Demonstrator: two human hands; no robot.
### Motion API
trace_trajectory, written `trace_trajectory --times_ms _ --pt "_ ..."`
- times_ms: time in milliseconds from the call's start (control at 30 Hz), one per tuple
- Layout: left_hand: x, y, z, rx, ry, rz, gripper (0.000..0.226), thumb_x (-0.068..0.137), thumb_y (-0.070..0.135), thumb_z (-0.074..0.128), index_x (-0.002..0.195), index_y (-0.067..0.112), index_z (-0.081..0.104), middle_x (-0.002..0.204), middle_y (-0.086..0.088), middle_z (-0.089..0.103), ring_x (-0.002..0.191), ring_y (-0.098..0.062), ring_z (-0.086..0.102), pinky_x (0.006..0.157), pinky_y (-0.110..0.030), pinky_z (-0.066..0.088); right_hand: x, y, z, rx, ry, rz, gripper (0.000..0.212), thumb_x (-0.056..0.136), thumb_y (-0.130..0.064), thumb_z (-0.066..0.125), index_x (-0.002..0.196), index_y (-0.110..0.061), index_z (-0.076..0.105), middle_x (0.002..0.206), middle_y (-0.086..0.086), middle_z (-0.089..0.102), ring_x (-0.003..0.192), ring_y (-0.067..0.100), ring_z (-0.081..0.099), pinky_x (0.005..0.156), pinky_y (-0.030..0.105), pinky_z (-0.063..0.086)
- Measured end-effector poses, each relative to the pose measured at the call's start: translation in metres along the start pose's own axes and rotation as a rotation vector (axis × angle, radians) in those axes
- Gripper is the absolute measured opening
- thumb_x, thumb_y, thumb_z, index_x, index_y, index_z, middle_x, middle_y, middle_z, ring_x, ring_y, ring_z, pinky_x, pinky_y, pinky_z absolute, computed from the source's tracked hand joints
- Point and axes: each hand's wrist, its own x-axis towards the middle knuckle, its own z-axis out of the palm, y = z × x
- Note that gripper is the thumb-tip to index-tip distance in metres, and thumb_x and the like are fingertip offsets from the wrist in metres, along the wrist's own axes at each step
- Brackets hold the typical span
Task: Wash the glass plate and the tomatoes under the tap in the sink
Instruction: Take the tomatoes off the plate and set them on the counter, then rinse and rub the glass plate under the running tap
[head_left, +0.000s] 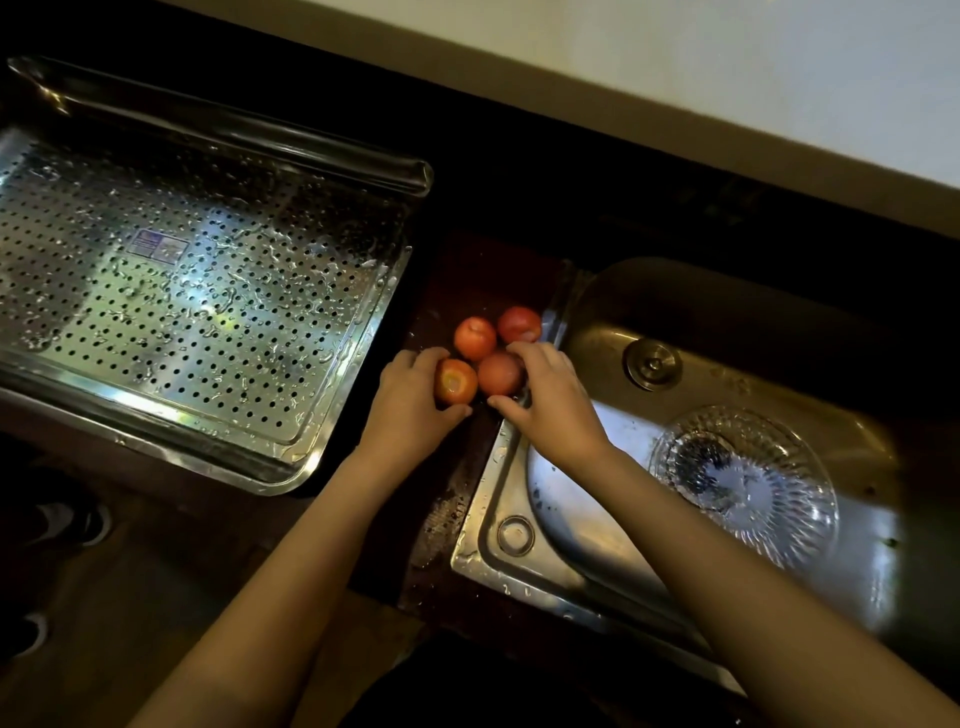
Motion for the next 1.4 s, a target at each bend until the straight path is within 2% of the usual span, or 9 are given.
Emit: trace_trajectory --times_ms 267,467,633,767,967,1133,1267,1333,1400 --pt "-0.008 0.003 -0.009 0.050 0.030 0.070 0.070 0.072 0.025 0.076 0.133 0.014 0.044 0.129 -0.015 0.044 0.120 -0.030 0.040 0.099 -0.036 0.036 -0.007 0.001 -0.001 0.012 0.025 0.008 0.060 0.078 -0.027 0.071 0.129 -0.014 0.043 0.128 0.007 0.047 0.121 0.022 0.042 0.097 0.033 0.039" --pt "-0.017 0.036 -0.018 0.066 0.098 0.300 0.051 0.076 0.022 0.071 0.124 0.015 0.054 0.122 -0.009 0.051 0.113 -0.027 0.043 0.091 -0.031 0.035 -0.022 0.019 -0.027 0.003 -0.026 0.018 0.053 0.079 -0.026 0.071 0.125 -0.016 0.046 0.121 0.006 0.050 0.112 0.023 0.048 0.093 0.033 0.041" --pt "-0.003 0.080 0.012 0.071 -0.244 0.452 0.055 0.080 0.025 0.068 0.130 0.020 0.049 0.127 -0.005 0.055 0.115 -0.020 0.051 0.093 -0.027 0.039 -0.042 0.049 -0.067 -0.066 -0.192 0.132 0.058 0.080 -0.026 0.071 0.131 -0.015 0.045 0.131 0.008 0.051 0.119 0.023 0.049 0.099 0.032 0.040" --pt "0.023 0.113 0.047 0.276 -0.514 0.438 0.063 0.083 0.031 0.065 0.138 0.017 0.038 0.134 -0.008 0.053 0.117 -0.022 0.053 0.096 -0.029 0.041 -0.065 0.078 -0.101 0.013 -0.291 0.307 0.058 0.081 -0.022 0.070 0.133 -0.014 0.045 0.132 0.009 0.052 0.110 0.017 0.053 0.084 0.021 0.040" --pt "0.039 0.159 0.097 0.410 -0.643 0.472 0.059 0.086 0.032 0.061 0.138 0.016 0.039 0.137 -0.009 0.050 0.121 -0.025 0.051 0.097 -0.033 0.042 -0.106 0.131 -0.135 0.133 -0.246 0.505 0.052 0.080 -0.015 0.070 0.128 -0.015 0.051 0.128 0.008 0.057 0.109 0.021 0.057 0.093 0.036 0.049" --pt "0.037 0.176 0.153 0.364 -0.714 0.433 0.059 0.085 0.028 0.063 0.136 0.009 0.040 0.135 -0.015 0.051 0.117 -0.030 0.054 0.091 -0.029 0.043 -0.149 0.186 -0.130 0.165 -0.070 0.689 0.040 0.082 -0.018 0.069 0.119 -0.009 0.058 0.122 0.014 0.060 0.108 0.024 0.056 0.087 0.030 0.044" --pt "0.035 0.169 0.197 0.251 -0.816 0.220 0.047 0.084 0.021 0.064 0.127 0.013 0.046 0.097 -0.014 0.059 0.074 -0.027 0.061 0.059 -0.030 0.051 -0.181 0.232 -0.113 0.070 -0.039 0.906 0.043 0.086 -0.021 0.062 0.125 -0.006 0.051 0.128 0.018 0.057 0.114 0.030 0.054 0.084 0.026 0.039" --pt "0.038 0.166 0.216 0.212 -0.807 0.132 0.015 0.085 0.018 0.063 0.096 0.018 0.053 0.085 -0.012 0.051 0.045 -0.011 0.053 0.043 -0.024 0.045 -0.194 0.252 -0.108 0.017 -0.019 0.994 0.044 0.088 -0.021 0.058 0.127 -0.002 0.047 0.131 0.021 0.053 0.119 0.034 0.050 0.091 0.030 0.040" --pt "0.042 0.165 0.236 0.193 -0.794 0.109 0.022 0.086 0.016 0.060 0.072 0.019 0.044 0.087 -0.014 0.051 0.031 -0.007 0.050 0.051 -0.029 0.048 -0.204 0.272 -0.104 0.013 0.025 1.091 0.046 0.089 -0.022 0.057 0.126 0.000 0.044 0.133 0.024 0.050 0.121 0.036 0.048 0.093 0.033 0.040"
